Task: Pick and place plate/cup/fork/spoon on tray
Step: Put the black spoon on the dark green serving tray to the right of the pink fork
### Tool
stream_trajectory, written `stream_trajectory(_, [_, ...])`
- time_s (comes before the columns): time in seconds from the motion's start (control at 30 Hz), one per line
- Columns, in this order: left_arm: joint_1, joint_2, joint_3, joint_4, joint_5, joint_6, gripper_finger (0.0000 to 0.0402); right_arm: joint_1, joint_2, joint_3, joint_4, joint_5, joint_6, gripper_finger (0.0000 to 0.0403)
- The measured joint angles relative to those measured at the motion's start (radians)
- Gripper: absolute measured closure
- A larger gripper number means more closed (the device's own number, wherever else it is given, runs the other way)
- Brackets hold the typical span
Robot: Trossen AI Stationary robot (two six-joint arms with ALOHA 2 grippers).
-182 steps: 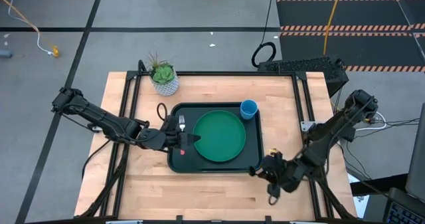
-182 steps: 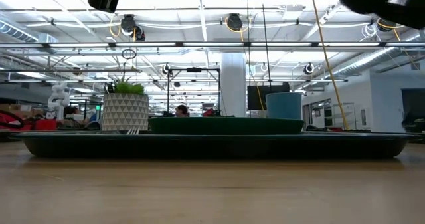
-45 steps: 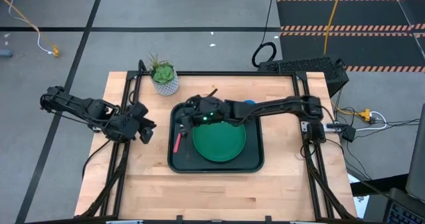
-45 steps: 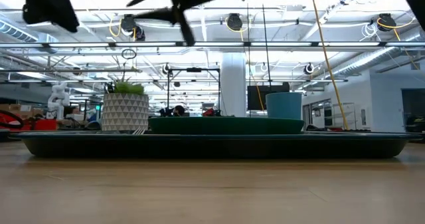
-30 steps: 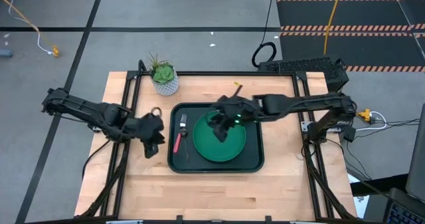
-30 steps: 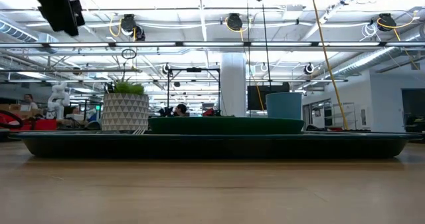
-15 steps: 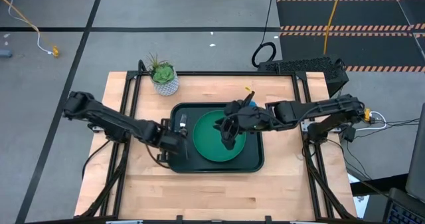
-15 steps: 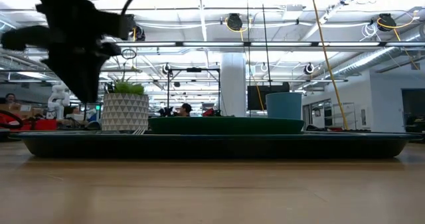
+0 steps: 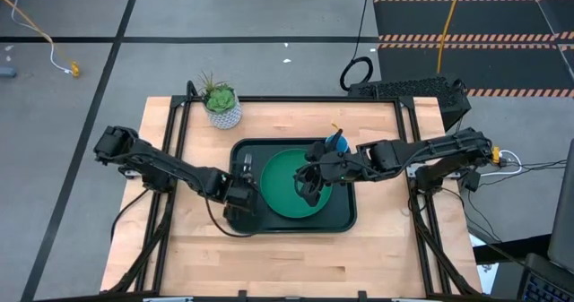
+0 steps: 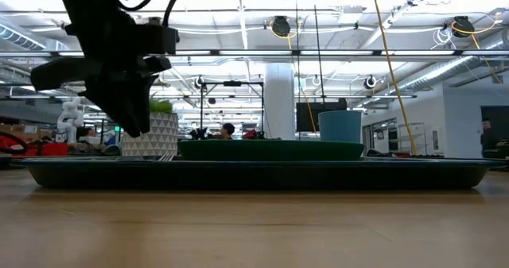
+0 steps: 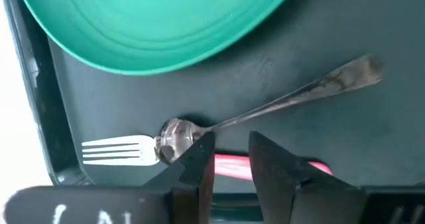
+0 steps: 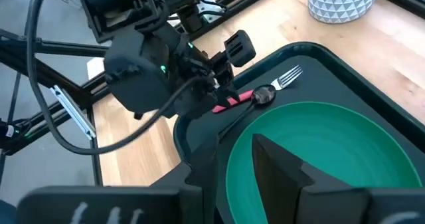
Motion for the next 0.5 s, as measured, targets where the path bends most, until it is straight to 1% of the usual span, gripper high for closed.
stream_trajectory(0.13, [0.007, 0.023, -0.002, 0.001, -0.002, 0.030, 0.0266, 0.000, 0.001, 0.000, -0.001, 0.000, 0.014, 0.0321])
stream_trajectory(0.33, [0.031, 0.038, -0.063, -0.001, -0.026, 0.011, 0.0193, 0.000, 0.001, 0.000, -0.006, 0.001, 0.036, 0.0321])
stream_trajectory(0.5, [0.034, 0.032, -0.097, -0.008, -0.027, -0.005, 0.0153, 0.000, 0.001, 0.000, -0.013, 0.003, 0.054, 0.0321])
